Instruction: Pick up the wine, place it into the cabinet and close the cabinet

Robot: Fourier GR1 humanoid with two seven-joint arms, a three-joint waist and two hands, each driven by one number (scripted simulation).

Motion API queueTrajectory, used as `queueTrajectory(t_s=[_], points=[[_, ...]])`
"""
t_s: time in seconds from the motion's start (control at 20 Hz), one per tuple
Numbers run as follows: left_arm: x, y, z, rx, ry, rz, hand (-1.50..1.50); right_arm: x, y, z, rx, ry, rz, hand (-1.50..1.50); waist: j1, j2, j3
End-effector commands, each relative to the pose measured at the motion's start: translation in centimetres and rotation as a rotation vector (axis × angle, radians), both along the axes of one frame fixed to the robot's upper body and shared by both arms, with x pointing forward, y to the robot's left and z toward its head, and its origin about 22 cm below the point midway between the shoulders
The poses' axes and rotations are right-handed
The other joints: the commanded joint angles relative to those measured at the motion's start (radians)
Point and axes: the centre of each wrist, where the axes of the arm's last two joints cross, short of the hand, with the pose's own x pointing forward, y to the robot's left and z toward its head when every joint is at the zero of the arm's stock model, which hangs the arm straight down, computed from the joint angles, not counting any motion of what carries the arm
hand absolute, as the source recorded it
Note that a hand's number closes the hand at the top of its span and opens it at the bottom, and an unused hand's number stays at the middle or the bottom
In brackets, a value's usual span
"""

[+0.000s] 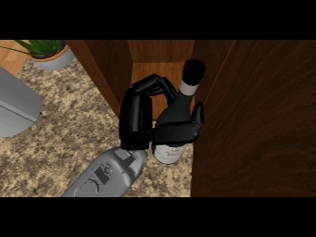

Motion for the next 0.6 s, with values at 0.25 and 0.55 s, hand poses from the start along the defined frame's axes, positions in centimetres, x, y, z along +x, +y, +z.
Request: queueTrajectory(t_s=[0.25,0.55], points=[[0.9,0.4,-3.6,-0.008,0.010,0.036,1.50,-2.8,0.5,2.4,0.044,-0.050,0.048,-1.50,0.005,0.000,0.000],[1.5,2.3,-7.6,0.102,0.024,0.073,1.50,-2.8,0.3,2.4,0.034,-0.071,0.050,-1.50,0.005,0.000,0.000]])
